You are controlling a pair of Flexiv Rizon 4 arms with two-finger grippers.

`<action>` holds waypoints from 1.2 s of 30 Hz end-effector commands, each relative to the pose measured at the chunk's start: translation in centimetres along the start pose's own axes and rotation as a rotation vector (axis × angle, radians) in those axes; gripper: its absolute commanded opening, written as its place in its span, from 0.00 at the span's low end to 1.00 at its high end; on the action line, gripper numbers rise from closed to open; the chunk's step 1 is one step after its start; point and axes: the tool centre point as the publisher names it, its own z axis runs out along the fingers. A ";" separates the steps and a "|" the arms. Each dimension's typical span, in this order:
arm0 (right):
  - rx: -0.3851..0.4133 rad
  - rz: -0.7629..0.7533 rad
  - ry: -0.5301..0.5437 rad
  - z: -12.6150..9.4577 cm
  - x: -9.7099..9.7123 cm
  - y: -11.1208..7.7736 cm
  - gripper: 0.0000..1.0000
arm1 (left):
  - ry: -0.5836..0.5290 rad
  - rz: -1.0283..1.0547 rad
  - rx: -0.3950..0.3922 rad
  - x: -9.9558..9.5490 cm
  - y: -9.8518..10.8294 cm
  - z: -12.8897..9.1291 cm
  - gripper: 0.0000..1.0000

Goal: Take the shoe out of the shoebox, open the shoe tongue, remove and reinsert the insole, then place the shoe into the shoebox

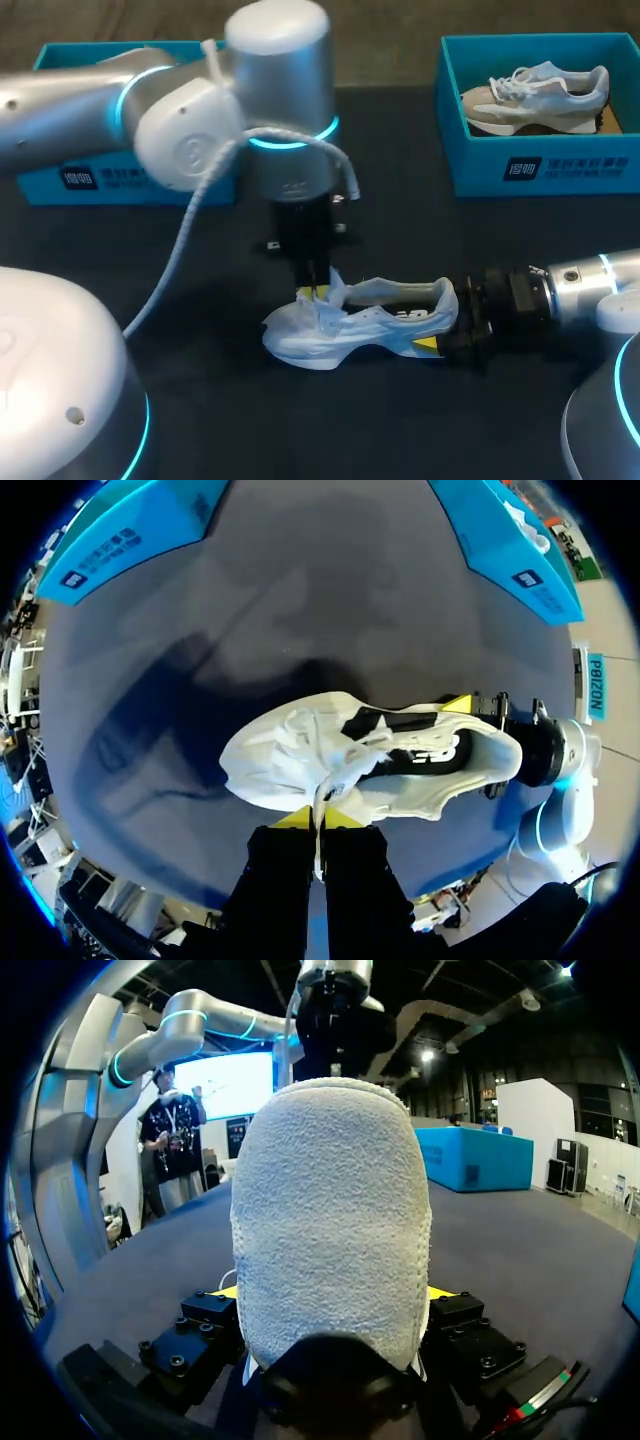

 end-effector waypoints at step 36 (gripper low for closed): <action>0.004 0.001 -0.001 0.0 0.0 0.0 0.00 | 0.301 -0.076 0.026 -6.1 0.8 1.6 0.85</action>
